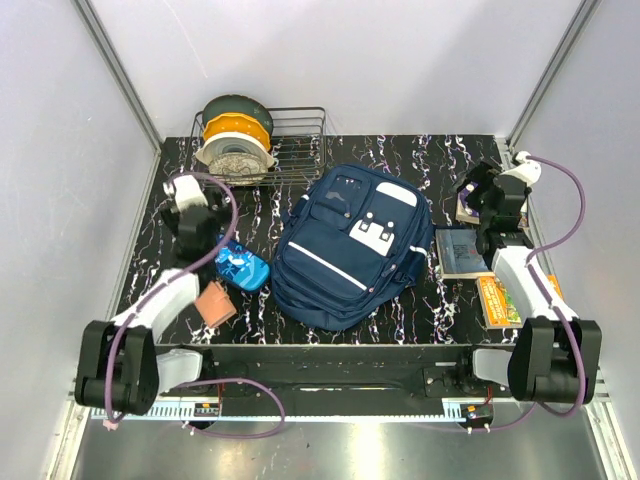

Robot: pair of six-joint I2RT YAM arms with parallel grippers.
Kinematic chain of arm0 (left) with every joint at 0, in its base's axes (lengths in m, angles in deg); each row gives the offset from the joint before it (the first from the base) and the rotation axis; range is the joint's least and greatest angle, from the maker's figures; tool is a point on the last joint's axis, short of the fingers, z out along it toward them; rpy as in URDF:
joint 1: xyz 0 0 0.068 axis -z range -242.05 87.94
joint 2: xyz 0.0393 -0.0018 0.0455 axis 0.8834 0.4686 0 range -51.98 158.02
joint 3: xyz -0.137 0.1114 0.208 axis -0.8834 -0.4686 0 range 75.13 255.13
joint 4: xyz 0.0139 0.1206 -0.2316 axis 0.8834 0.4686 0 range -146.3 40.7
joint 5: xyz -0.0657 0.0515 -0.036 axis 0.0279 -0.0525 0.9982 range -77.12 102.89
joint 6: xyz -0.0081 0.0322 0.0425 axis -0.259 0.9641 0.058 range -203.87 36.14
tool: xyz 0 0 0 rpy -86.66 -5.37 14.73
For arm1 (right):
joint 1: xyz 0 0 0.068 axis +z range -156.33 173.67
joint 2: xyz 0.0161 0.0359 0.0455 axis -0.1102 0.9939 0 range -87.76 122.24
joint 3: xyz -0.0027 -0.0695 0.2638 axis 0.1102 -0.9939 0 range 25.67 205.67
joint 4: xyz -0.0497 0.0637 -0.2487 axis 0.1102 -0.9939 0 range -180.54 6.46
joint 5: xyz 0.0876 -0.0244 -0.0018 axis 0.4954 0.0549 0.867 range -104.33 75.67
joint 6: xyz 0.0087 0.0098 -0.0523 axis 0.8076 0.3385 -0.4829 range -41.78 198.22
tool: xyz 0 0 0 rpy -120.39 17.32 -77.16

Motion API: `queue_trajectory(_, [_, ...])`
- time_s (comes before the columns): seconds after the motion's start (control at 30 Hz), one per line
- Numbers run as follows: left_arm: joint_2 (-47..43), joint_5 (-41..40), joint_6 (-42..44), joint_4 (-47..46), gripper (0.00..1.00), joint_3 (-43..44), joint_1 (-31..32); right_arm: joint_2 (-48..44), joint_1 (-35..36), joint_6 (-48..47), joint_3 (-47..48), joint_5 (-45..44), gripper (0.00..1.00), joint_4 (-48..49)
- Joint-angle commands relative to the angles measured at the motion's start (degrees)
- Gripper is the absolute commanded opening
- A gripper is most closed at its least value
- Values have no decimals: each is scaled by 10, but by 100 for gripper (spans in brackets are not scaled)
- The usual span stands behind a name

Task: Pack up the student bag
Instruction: Unzip the student bag at the center of the board.

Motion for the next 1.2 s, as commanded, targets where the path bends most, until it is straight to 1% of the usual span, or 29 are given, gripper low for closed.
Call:
queue_trajectory(0.0, [-47, -66, -172, 400, 99, 194, 1, -30, 2, 69, 12, 112, 100, -127])
queue_trajectory(0.03, [-58, -43, -168, 411, 99, 208, 1, -34, 2, 72, 10, 140, 100, -145])
queue_trajectory(0.07, [-70, 1, -166, 416, 99, 210, 0, -35, 2, 72, 10, 154, 100, -149])
queue_trajectory(0.13, [-116, 24, -212, 427, 99, 205, 0, -36, 2, 67, 11, 192, 100, -164])
queue_trajectory(0.2, [-166, 58, -264, 439, 99, 196, 0, -38, 2, 66, 9, 213, 100, -166])
queue_trajectory(0.23, [-183, 67, -280, 444, 99, 184, -1, -35, 2, 62, 10, 240, 100, -169])
queue_trajectory(0.27, [-199, 105, -284, 443, 99, 179, -1, -31, 2, 59, 20, 251, 100, -175])
queue_trajectory(0.33, [-239, 175, -253, 410, 99, 149, -2, -15, 2, 55, 30, 281, 100, -200])
queue_trajectory(0.37, [-250, 240, -249, 384, 99, 143, 0, -7, 2, 53, 41, 295, 100, -209])
queue_trajectory(0.4, [-260, 263, -252, 378, 99, 137, 0, 2, 2, 50, 47, 310, 100, -224])
queue_trajectory(0.47, [-258, 350, -253, 364, 99, 123, 3, 28, 2, 45, 56, 356, 100, -231])
queue_trajectory(0.53, [-240, 378, -248, 367, 99, 109, 15, 56, 2, 49, 61, 377, 100, -228])
queue_trajectory(0.57, [-222, 382, -241, 386, 99, 108, 48, 75, 2, 49, 71, 392, 99, -228])
queue_trajectory(0.6, [-199, 374, -235, 399, 99, 112, 64, 83, 2, 43, 77, 408, 99, -228])
queue_trajectory(0.63, [-186, 363, -231, 423, 99, 116, 105, 95, 3, 43, 80, 426, 99, -228])
queue_trajectory(0.67, [-173, 324, -227, 431, 99, 117, 127, 99, 3, 43, 77, 433, 99, -224])
queue_trajectory(0.7, [-149, 301, -229, 437, 99, 117, 150, 103, 5, 48, 70, 439, 99, -215])
queue_trajectory(0.73, [-139, 286, -232, 440, 99, 114, 187, 105, 7, 49, 60, 440, 99, -212])
queue_trajectory(0.77, [-129, 268, -239, 438, 99, 112, 202, 107, 10, 49, 56, 436, 99, -213])
queue_trajectory(0.83, [-102, 268, -259, 429, 99, 109, 231, 115, 14, 47, 48, 426, 100, -217])
queue_trajectory(0.87, [-91, 247, -260, 427, 99, 109, 236, 121, 15, 48, 46, 419, 99, -218])
queue_trajectory(1.0, [-23, 251, -259, 408, 99, 105, 238, 154, 17, 51, 52, 385, 100, -219])
queue_trajectory(1.03, [-9, 253, -260, 401, 99, 106, 239, 172, 17, 52, 67, 379, 100, -224])
queue_trajectory(1.1, [27, 263, -260, 390, 99, 106, 243, 181, 18, 48, 80, 370, 100, -235])
queue_trajectory(1.17, [50, 297, -263, 356, 99, 99, 248, 178, 21, 46, 81, 375, 100, -221])
